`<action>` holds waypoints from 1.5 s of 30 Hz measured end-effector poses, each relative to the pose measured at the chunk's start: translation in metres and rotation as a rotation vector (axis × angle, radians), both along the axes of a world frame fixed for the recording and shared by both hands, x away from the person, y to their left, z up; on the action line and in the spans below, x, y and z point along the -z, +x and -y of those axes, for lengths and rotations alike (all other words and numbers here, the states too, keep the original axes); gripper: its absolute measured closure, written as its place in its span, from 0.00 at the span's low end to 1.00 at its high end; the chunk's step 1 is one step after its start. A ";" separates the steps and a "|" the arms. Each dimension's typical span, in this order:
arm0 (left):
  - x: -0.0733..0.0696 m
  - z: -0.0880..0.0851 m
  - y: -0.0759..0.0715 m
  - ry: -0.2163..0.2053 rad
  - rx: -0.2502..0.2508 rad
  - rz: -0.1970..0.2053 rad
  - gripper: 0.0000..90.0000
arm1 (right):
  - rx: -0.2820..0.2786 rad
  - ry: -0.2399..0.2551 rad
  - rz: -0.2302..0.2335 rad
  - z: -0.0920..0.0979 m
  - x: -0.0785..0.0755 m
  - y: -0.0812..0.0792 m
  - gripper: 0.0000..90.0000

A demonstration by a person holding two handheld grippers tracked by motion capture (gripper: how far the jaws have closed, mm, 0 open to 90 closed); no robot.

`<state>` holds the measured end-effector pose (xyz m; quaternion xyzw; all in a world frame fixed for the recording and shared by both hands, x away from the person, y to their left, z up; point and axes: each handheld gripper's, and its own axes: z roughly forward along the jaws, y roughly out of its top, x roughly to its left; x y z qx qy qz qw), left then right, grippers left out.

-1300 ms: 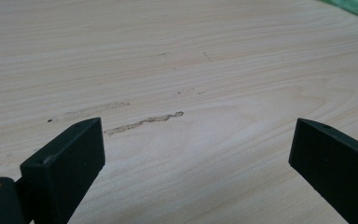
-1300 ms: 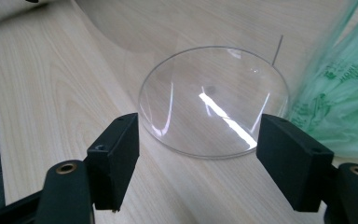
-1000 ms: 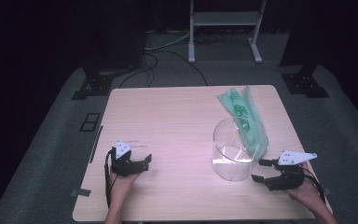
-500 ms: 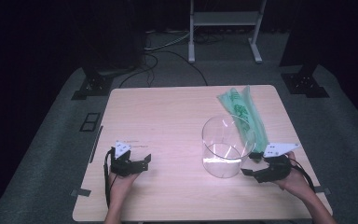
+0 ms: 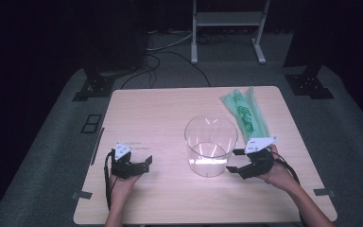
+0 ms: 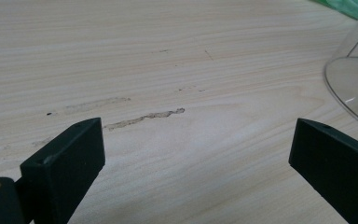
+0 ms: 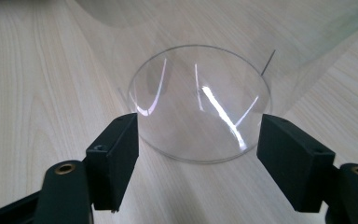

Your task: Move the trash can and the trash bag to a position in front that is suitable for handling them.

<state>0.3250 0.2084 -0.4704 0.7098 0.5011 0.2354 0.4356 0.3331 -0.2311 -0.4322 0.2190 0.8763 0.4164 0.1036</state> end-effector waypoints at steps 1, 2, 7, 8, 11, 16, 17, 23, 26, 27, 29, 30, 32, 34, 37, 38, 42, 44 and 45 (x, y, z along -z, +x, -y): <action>0.000 0.000 0.000 0.001 0.000 0.000 0.03 | -0.006 -0.001 -0.001 -0.003 0.000 0.001 0.32; 0.000 0.000 0.000 0.001 0.000 0.000 0.03 | -0.008 -0.003 -0.002 -0.005 0.000 0.002 0.32; 0.000 0.000 0.000 -0.003 -0.002 0.000 0.03 | -0.026 -0.002 -0.006 -0.016 0.001 0.004 0.32; 0.000 0.000 0.000 -0.004 -0.004 0.000 0.03 | -0.030 -0.001 -0.006 -0.018 0.001 0.005 0.32; 0.000 0.000 -0.001 -0.005 -0.004 0.002 0.03 | -0.042 -0.001 -0.006 -0.023 0.001 0.005 0.32; 0.000 -0.001 -0.001 -0.004 -0.004 0.001 0.03 | -0.053 -0.002 -0.009 -0.028 0.001 0.005 0.32; 0.000 -0.001 -0.001 -0.004 -0.003 0.001 0.03 | -0.054 -0.004 -0.008 -0.028 0.001 0.006 0.32; 0.000 -0.001 -0.001 -0.005 -0.004 0.002 0.03 | -0.005 0.005 0.003 -0.009 -0.009 0.011 0.32; 0.000 0.000 -0.001 -0.008 -0.004 0.002 0.03 | 0.064 -0.002 0.005 0.010 -0.012 0.019 0.34; 0.000 0.000 -0.001 -0.011 -0.005 0.003 0.03 | 0.096 -0.009 0.007 0.017 -0.012 0.022 0.34; -0.001 0.000 -0.001 -0.008 -0.004 0.003 0.03 | 0.154 -0.002 -0.007 0.031 -0.010 0.029 0.34; -0.001 0.000 -0.001 -0.007 -0.003 0.004 0.03 | 0.183 -0.002 -0.012 0.038 -0.009 0.033 0.35; -0.001 0.000 -0.001 -0.008 -0.004 0.004 0.03 | 0.246 0.006 -0.028 0.051 -0.006 0.040 0.36; -0.001 0.000 -0.001 -0.010 -0.005 0.003 0.03 | 0.313 0.004 -0.047 0.062 -0.002 0.047 0.36; 0.000 0.000 -0.001 -0.010 -0.004 0.000 0.03 | 0.381 0.004 -0.068 0.073 0.003 0.054 0.37; 0.000 0.000 -0.001 -0.010 -0.004 0.000 0.03 | 0.403 0.001 -0.074 0.075 0.005 0.056 0.38; 0.000 0.000 -0.001 -0.011 -0.003 0.000 0.03 | 0.466 -0.032 -0.094 0.083 0.013 0.062 0.41; 0.000 0.000 -0.001 -0.014 -0.004 0.000 0.03 | 0.486 -0.042 -0.108 0.085 0.017 0.064 0.44; 0.000 0.000 -0.001 -0.014 -0.004 0.000 0.03 | 0.496 -0.053 -0.113 0.086 0.018 0.065 0.45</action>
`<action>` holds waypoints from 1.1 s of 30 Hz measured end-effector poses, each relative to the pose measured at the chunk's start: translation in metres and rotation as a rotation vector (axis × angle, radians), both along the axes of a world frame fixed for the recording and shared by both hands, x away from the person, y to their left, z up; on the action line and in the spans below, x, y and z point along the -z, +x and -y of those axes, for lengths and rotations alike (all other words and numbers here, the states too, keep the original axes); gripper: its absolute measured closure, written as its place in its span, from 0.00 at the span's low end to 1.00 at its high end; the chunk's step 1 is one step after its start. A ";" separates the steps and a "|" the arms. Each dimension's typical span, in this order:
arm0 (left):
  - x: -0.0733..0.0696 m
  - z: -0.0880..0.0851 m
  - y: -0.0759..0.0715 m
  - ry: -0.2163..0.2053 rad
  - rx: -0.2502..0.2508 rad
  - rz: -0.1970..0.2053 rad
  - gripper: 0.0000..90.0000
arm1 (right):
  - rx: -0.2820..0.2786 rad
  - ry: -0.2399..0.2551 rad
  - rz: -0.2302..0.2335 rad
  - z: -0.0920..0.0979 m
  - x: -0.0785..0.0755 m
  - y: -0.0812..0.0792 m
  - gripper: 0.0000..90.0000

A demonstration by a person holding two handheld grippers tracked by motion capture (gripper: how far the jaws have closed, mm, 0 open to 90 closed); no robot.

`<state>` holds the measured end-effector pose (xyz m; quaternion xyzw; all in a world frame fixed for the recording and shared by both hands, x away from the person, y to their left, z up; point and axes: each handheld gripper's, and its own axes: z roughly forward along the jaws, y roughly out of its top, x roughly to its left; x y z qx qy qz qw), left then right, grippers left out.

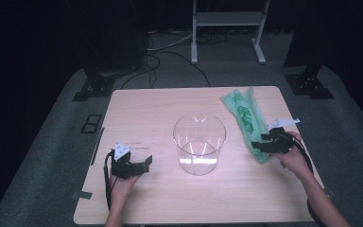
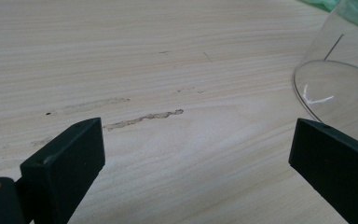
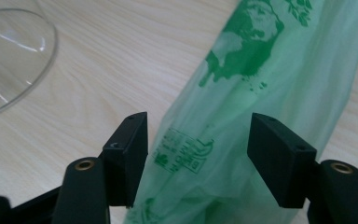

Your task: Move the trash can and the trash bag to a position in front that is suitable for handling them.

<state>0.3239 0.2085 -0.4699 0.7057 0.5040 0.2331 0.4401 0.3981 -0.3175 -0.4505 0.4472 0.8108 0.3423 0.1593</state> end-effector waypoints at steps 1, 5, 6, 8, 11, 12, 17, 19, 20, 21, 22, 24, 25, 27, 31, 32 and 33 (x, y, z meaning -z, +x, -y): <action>0.000 0.000 0.000 0.000 0.000 0.000 0.03 | 0.000 0.000 0.000 0.000 0.000 0.000 0.45; 0.000 0.001 0.000 -0.001 0.001 -0.002 0.03 | 0.010 -0.011 -0.036 0.002 0.006 0.001 0.58; 0.000 0.001 0.000 -0.001 0.002 -0.002 0.03 | 0.010 -0.012 -0.046 0.001 0.007 0.001 0.62; 0.001 0.001 0.000 0.000 0.002 -0.002 0.03 | 0.003 -0.018 -0.060 0.001 0.009 0.000 0.68; 0.001 0.001 0.000 0.000 0.002 -0.003 0.03 | -0.012 -0.014 -0.083 0.001 0.011 -0.002 0.79; 0.001 0.001 0.000 0.000 0.002 -0.003 0.03 | -0.014 -0.015 -0.087 0.000 0.012 -0.003 0.83; 0.001 0.001 0.000 0.000 0.003 -0.003 0.03 | -0.039 -0.014 -0.104 -0.001 0.013 -0.009 0.86; 0.001 0.001 0.000 -0.001 0.002 -0.002 0.03 | -0.051 -0.019 -0.107 -0.001 0.014 -0.014 0.86; 0.001 0.001 0.000 -0.002 0.001 -0.003 0.03 | -0.058 -0.021 -0.109 -0.002 0.014 -0.017 0.86; 0.001 0.001 0.000 -0.002 0.001 -0.003 0.03 | -0.066 -0.023 -0.110 -0.002 0.014 -0.021 0.86; 0.001 0.001 0.000 -0.002 0.001 -0.003 0.03 | -0.073 -0.022 -0.112 -0.002 0.014 -0.024 0.86; 0.001 0.001 0.000 0.000 0.003 -0.004 0.03 | -0.085 -0.021 -0.109 -0.002 0.015 -0.033 0.85; 0.001 0.001 0.000 0.001 0.003 -0.005 0.03 | -0.090 -0.019 -0.109 -0.002 0.015 -0.037 0.85; 0.001 0.002 0.000 0.003 0.004 -0.006 0.03 | -0.096 -0.012 -0.110 -0.001 0.016 -0.046 0.85; 0.001 0.003 0.000 0.006 0.006 -0.006 0.03 | -0.110 -0.005 -0.112 -0.002 0.016 -0.063 0.84; 0.001 0.003 0.000 0.006 0.006 -0.008 0.03 | -0.115 -0.006 -0.114 -0.002 0.016 -0.067 0.84; 0.002 0.003 0.000 0.005 0.006 -0.008 0.03 | -0.119 -0.005 -0.117 -0.002 0.016 -0.071 0.83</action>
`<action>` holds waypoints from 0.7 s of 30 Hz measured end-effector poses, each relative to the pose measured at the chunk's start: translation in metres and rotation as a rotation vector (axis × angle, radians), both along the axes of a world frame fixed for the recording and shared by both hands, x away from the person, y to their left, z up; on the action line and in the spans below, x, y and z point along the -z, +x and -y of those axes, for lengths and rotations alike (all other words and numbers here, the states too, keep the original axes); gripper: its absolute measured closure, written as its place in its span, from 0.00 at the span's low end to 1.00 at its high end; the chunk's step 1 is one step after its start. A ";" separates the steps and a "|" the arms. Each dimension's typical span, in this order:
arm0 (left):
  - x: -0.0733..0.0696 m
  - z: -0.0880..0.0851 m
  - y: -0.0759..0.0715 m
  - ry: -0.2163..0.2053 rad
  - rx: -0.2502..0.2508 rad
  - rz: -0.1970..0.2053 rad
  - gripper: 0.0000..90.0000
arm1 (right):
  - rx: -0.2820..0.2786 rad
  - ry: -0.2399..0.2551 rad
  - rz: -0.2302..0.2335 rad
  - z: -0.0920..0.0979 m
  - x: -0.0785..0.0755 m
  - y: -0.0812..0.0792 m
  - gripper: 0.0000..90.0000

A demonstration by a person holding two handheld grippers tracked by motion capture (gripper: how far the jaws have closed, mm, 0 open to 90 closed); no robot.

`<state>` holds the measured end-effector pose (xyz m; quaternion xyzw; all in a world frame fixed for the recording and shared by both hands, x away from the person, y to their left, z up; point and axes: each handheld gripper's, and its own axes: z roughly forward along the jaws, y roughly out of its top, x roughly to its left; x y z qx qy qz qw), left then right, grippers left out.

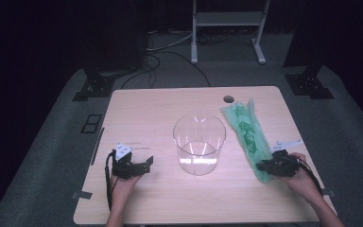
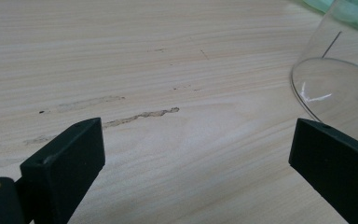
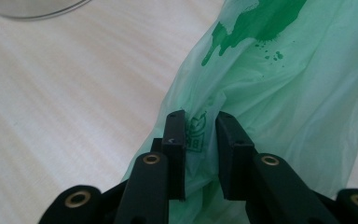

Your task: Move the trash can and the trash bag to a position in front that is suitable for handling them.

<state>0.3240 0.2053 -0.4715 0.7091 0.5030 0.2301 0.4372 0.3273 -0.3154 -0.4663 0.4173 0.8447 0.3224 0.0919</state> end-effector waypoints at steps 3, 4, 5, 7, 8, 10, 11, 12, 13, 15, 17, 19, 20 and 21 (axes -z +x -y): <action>0.000 0.001 0.000 0.001 0.002 -0.002 0.03 | -0.014 0.004 -0.007 -0.001 0.000 -0.012 0.83; 0.000 0.001 0.000 0.002 0.002 -0.001 0.03 | -0.017 0.009 -0.011 -0.001 0.000 -0.015 0.83; 0.000 0.001 0.000 0.003 0.002 0.000 0.03 | -0.020 0.010 -0.015 -0.001 0.000 -0.019 0.83; 0.000 0.001 0.000 0.001 0.001 0.001 0.03 | -0.026 0.017 -0.018 -0.001 0.000 -0.027 0.83; 0.000 0.001 0.000 0.002 0.001 0.000 0.03 | -0.028 0.022 -0.019 0.000 0.001 -0.031 0.83; 0.000 0.001 0.000 0.002 0.002 -0.001 0.03 | -0.032 0.029 -0.019 0.000 0.001 -0.038 0.83; 0.000 0.001 0.000 0.002 0.002 -0.001 0.03 | -0.033 0.031 -0.018 0.000 0.001 -0.042 0.83; 0.000 0.001 0.000 0.001 0.002 0.000 0.03 | -0.035 0.033 -0.023 0.000 0.001 -0.045 0.83; 0.000 0.001 0.000 0.001 0.002 0.000 0.03 | -0.037 0.032 -0.025 0.000 0.001 -0.049 0.83; 0.000 0.001 0.000 0.003 0.003 0.001 0.03 | -0.038 0.030 -0.028 0.000 0.001 -0.055 0.83; 0.000 0.001 0.000 0.002 0.004 0.000 0.03 | -0.042 0.025 -0.037 0.001 0.000 -0.061 0.82; 0.000 0.002 0.000 0.001 0.004 -0.002 0.03 | -0.043 0.016 -0.046 0.000 -0.001 -0.064 0.81; 0.000 0.002 0.000 0.001 0.004 -0.002 0.03 | -0.048 0.007 -0.054 0.000 -0.002 -0.065 0.79; 0.000 0.002 0.000 0.001 0.003 0.000 0.03 | -0.050 -0.003 -0.053 -0.001 -0.003 -0.066 0.76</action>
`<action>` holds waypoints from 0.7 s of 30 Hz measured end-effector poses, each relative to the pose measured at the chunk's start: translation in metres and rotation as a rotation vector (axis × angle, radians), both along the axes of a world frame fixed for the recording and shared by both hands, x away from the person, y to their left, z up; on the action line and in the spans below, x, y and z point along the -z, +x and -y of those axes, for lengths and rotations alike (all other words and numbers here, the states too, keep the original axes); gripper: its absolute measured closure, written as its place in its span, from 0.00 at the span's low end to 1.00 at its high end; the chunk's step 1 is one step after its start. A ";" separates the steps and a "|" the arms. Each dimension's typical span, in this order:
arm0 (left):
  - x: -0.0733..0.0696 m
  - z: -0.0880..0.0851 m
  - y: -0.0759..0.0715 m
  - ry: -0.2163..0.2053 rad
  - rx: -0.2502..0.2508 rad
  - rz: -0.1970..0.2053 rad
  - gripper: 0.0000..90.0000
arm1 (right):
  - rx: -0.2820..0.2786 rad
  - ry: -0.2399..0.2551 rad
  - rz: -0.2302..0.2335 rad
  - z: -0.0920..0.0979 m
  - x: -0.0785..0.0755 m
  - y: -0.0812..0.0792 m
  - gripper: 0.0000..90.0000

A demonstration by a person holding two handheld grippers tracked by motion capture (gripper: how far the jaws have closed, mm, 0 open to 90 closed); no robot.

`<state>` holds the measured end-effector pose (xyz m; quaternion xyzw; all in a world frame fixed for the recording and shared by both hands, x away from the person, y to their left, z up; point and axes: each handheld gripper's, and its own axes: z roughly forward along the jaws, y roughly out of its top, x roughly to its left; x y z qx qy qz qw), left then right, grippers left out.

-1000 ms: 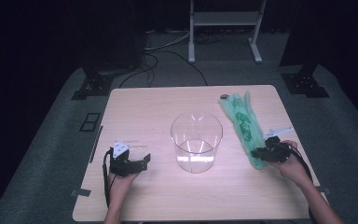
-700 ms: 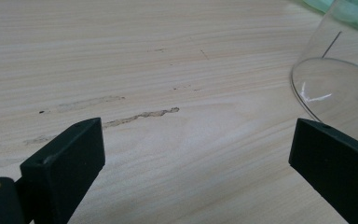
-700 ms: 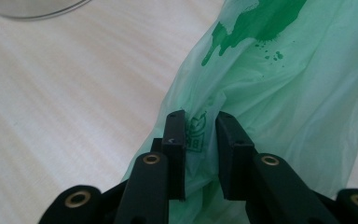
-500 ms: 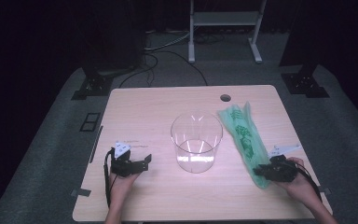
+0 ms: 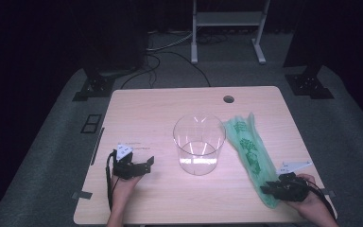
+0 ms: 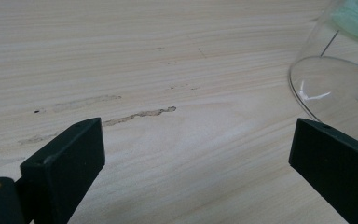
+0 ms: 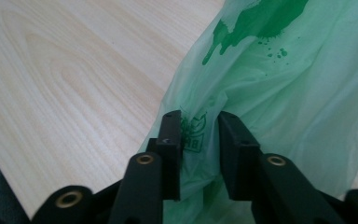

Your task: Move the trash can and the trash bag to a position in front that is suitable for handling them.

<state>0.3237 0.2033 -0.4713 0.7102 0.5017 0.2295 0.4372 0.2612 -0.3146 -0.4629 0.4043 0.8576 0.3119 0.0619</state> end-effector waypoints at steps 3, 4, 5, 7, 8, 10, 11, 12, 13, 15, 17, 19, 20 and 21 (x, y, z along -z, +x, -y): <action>0.000 0.000 0.000 -0.003 0.000 0.002 0.03 | -0.019 0.008 0.009 -0.001 -0.009 0.001 0.67; 0.000 0.000 0.000 -0.005 0.000 0.001 0.03 | -0.015 0.006 0.020 -0.002 -0.012 0.003 0.62; 0.000 0.000 0.000 -0.004 0.002 0.000 0.03 | -0.012 0.010 0.030 -0.003 -0.016 0.005 0.58; 0.000 0.000 0.000 -0.003 0.002 0.002 0.03 | -0.002 0.016 0.047 -0.004 -0.023 0.013 0.52; -0.001 0.000 0.000 -0.002 0.003 0.003 0.03 | 0.002 0.017 0.056 -0.005 -0.026 0.019 0.47; -0.001 0.000 0.000 -0.003 0.002 0.003 0.03 | 0.009 0.021 0.060 -0.006 -0.029 0.025 0.43; -0.001 -0.001 0.000 -0.008 -0.001 0.005 0.03 | 0.029 0.022 0.061 -0.006 -0.033 0.038 0.40; -0.001 -0.001 0.000 -0.008 -0.002 0.005 0.03 | 0.043 0.028 0.060 -0.006 -0.035 0.045 0.38; -0.001 -0.002 0.000 -0.010 -0.004 0.004 0.03 | 0.057 0.033 0.057 -0.005 -0.036 0.053 0.37; -0.001 -0.003 0.000 -0.010 -0.005 0.006 0.03 | 0.079 0.044 0.045 -0.002 -0.039 0.068 0.35; -0.001 -0.003 0.000 -0.012 -0.004 0.006 0.03 | 0.108 0.049 0.041 0.000 -0.041 0.082 0.35; -0.001 -0.004 0.000 -0.012 -0.004 0.007 0.03 | 0.128 0.068 0.016 0.003 -0.043 0.095 0.33; -0.001 -0.004 0.000 -0.013 -0.003 0.007 0.03 | 0.137 0.072 0.001 0.004 -0.043 0.101 0.33; -0.001 -0.004 0.000 -0.013 -0.003 0.006 0.03 | 0.142 0.075 -0.012 0.005 -0.043 0.106 0.31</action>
